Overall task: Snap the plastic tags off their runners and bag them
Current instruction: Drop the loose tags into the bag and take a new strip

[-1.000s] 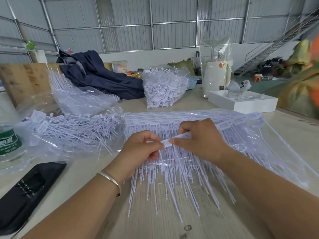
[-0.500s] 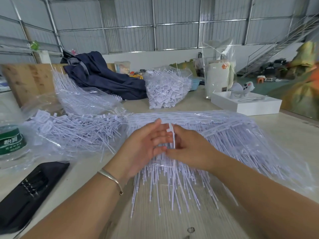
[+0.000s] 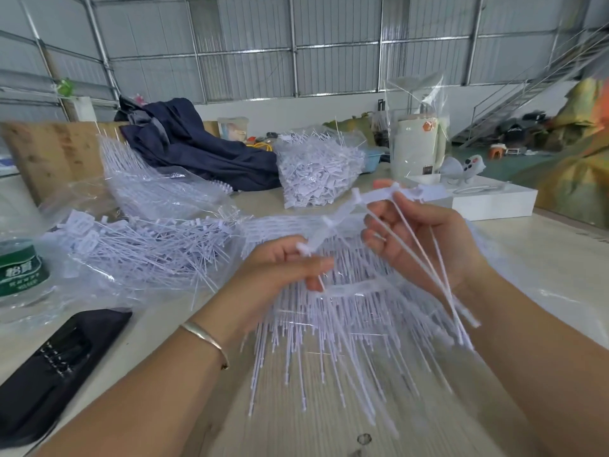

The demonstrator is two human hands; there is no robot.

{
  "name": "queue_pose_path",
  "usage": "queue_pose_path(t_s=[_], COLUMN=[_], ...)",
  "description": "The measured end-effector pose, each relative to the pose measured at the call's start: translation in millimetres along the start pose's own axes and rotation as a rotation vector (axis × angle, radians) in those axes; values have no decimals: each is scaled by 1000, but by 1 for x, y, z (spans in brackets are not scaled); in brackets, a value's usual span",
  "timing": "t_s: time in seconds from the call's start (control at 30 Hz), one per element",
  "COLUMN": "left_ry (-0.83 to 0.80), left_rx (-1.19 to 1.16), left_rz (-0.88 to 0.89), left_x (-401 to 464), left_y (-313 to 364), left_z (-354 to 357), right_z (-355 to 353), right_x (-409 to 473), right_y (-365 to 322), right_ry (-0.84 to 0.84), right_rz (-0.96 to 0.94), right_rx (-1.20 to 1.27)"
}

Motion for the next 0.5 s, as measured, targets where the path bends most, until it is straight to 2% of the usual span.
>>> queue_pose_path(t_s=[0.1, 0.2, 0.23, 0.4, 0.5], left_ry=[144, 154, 153, 141, 68], left_rx=[150, 215, 202, 115, 195], left_rz=[37, -17, -39, -22, -53], left_x=[-2, -4, -3, 6, 5], left_y=[4, -3, -4, -3, -7], left_z=[-33, -40, -39, -29, -19], right_z=[-33, -57, -61, -83, -98], right_x=[-3, -11, -13, -27, -45], right_y=[-17, -36, -41, -74, -89], right_ry=[251, 564, 641, 1050, 1256], right_rz=[-47, -117, -145, -283, -346], right_rx=[-100, -696, -810, -1097, -1085])
Point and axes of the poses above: each hand's wrist, its own x-axis towards the middle knuckle, its own z-axis out of the palm, y = z × x, the point moved 8 cm from there along x, towards the middle knuckle, and after that the axes turned 9 degrees about -x, right-handed, at the moved point
